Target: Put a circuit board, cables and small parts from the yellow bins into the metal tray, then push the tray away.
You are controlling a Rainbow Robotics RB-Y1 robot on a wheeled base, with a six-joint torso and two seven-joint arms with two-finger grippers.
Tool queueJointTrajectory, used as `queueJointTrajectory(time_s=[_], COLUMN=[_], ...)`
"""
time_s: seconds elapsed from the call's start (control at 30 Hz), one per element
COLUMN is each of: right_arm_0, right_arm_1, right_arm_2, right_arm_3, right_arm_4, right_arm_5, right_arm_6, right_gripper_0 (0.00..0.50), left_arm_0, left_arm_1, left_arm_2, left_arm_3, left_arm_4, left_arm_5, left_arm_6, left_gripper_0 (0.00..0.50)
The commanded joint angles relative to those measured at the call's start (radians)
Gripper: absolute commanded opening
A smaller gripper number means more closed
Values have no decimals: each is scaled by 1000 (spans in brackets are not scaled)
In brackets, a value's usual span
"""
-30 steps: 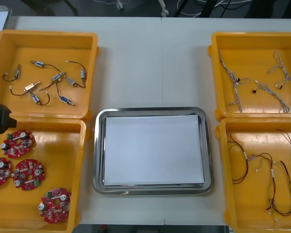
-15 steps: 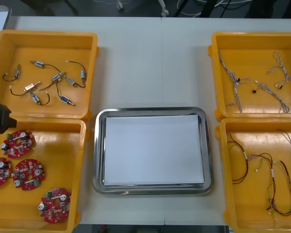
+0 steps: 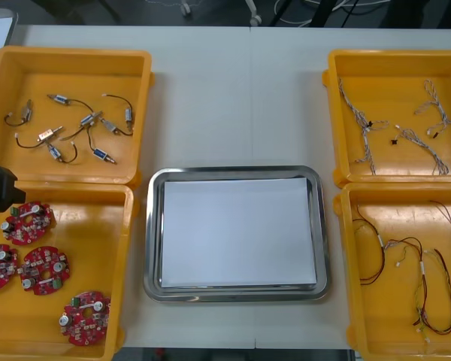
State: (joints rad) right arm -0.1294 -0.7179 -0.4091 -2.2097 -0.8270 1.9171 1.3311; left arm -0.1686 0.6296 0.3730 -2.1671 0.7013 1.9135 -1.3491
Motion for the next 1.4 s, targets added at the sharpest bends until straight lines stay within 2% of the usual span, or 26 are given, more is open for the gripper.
queueJointTrajectory(time_s=[0.03, 0.33, 0.6, 0.77, 0.93, 1.0, 1.2, 1.4], right_arm_0=[13, 86, 189, 241, 275, 286, 286, 286], right_arm_1=[6, 9, 11, 9, 9, 9, 9, 6], right_arm_2=[10, 44, 92, 133, 184, 208, 242, 259], right_arm_3=[-13, -13, -13, -13, -13, 5, 93, 139], right_arm_4=[-6, -12, -7, 22, 42, 52, 69, 71], right_arm_5=[3, 3, -139, -222, -290, -317, -409, -446], right_arm_6=[-41, -30, -27, -26, -26, -24, -3, 17], right_gripper_0=[500, 500, 500, 500, 500, 500, 500, 500], left_arm_0=[14, 29, 126, 193, 258, 304, 409, 486], left_arm_1=[4, 9, 18, 30, 55, 71, 113, 136], left_arm_2=[-6, -22, -69, -108, -157, -183, -220, -227], left_arm_3=[-7, -22, -102, -171, -215, -232, -243, -243], left_arm_4=[3, 15, 23, 29, 27, 24, 17, 18], left_arm_5=[6, 6, 6, -24, -87, -154, -306, -410], left_arm_6=[56, 123, 245, 331, 398, 432, 447, 449], left_gripper_0=[500, 500, 500, 500, 500, 500, 500, 500])
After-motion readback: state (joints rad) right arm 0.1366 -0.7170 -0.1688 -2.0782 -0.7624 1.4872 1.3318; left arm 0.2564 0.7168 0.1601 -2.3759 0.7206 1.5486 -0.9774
